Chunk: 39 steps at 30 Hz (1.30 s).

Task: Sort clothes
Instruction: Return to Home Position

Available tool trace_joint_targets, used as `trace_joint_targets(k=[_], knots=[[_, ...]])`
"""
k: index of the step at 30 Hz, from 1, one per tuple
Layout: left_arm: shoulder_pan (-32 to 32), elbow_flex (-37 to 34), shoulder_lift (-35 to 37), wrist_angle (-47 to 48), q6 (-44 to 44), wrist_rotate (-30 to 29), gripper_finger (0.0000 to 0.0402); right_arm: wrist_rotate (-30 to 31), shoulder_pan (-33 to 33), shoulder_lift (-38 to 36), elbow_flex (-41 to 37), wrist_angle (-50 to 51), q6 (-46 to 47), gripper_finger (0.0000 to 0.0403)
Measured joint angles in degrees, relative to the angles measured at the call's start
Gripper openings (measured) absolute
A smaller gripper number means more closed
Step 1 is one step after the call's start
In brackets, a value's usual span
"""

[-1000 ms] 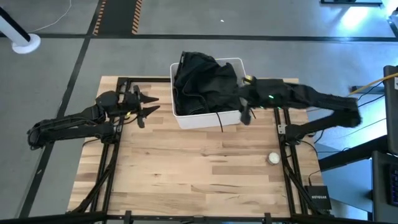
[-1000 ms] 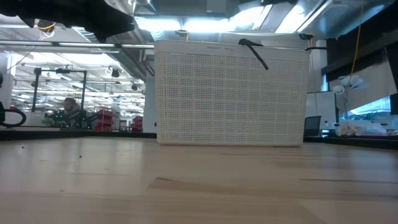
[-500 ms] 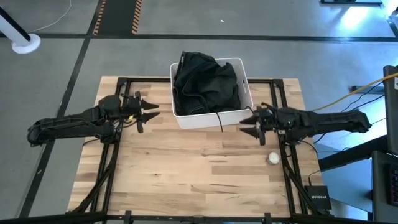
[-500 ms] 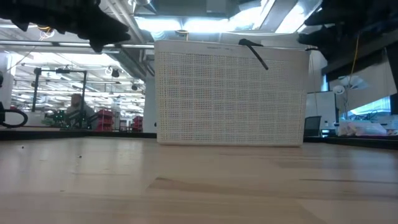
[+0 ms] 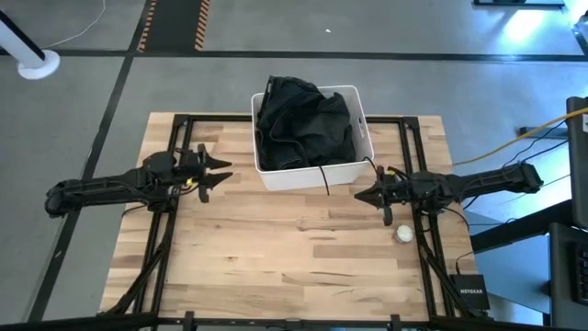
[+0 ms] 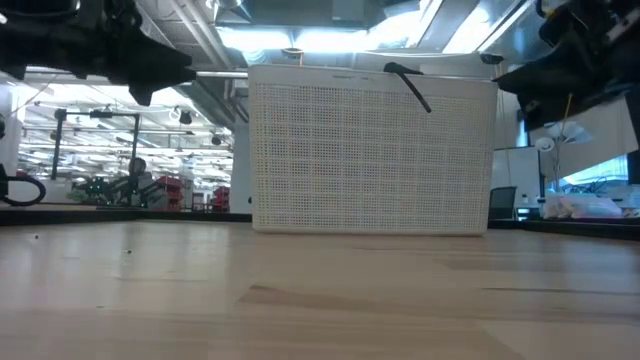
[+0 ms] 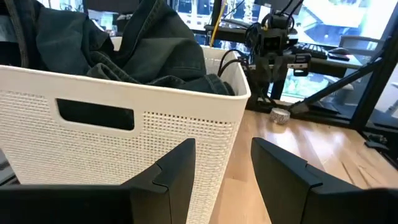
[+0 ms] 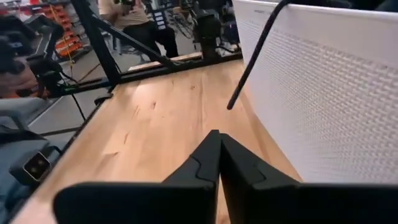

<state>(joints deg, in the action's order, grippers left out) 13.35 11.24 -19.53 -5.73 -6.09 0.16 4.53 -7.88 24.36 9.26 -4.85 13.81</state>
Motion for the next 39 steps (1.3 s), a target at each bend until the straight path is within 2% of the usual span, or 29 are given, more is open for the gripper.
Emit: trace_joint_targets(k=[5, 8, 11, 14, 16, 21, 23, 27, 30, 36, 39], knots=[[0.0, -1.5, 3.5, 0.5, 0.2, 0.0, 0.0153, 4.9, 0.0, -3.0, -3.3, -0.4, -0.4, 0.0044], [0.0, -1.5, 4.2, 0.7, 1.1, 0.0, 0.0153, 9.6, 0.0, -3.4, -3.5, 4.4, 2.4, 0.0048], [0.0, -1.5, 4.2, 0.3, 0.3, 0.0, 0.0153, 11.5, 0.0, -3.0, -3.5, 6.4, 2.4, 0.0048], [0.0, -1.5, 4.2, 2.2, -0.3, 0.2, 0.0149, 12.0, 0.0, -2.6, -3.5, 5.9, 1.0, 0.0049], [-0.3, -1.5, 4.2, 4.9, 0.2, 0.7, 0.0132, 12.0, 0.0, -2.5, -3.5, 5.8, -0.2, 0.0049], [-2.3, -1.6, 4.7, 6.6, 0.2, 0.9, 0.0034, 13.5, 0.0, -2.5, -3.5, 5.0, -0.3, 0.0049], [-3.2, -1.6, 5.3, 6.6, 0.5, 0.1, 0.001, 14.2, 0.0, -2.5, -3.5, 4.2, -0.2, 0.0049], [-5.1, -4.6, 8.1, 5.1, -0.3, -5.0, 0.0006, 14.6, 0.0, -2.5, -3.5, 2.9, -0.2, 0.0049], [-6.3, -8.0, 11.4, 4.7, -0.8, -6.7, 0.0003, 14.4, 0.0, -2.5, -3.5, 2.0, -0.2, 0.0049], [-8.1, -10.6, 19.5, 3.4, 0.3, -6.8, 0.0001, 10.6, 0.0, -3.6, -5.6, -0.8, -0.7, 0.0049], [-8.1, -10.7, 19.0, 4.2, 1.0, -6.6, 0.0001, 10.9, 0.0, -5.6, -8.8, -2.8, -0.6, 0.0049]])
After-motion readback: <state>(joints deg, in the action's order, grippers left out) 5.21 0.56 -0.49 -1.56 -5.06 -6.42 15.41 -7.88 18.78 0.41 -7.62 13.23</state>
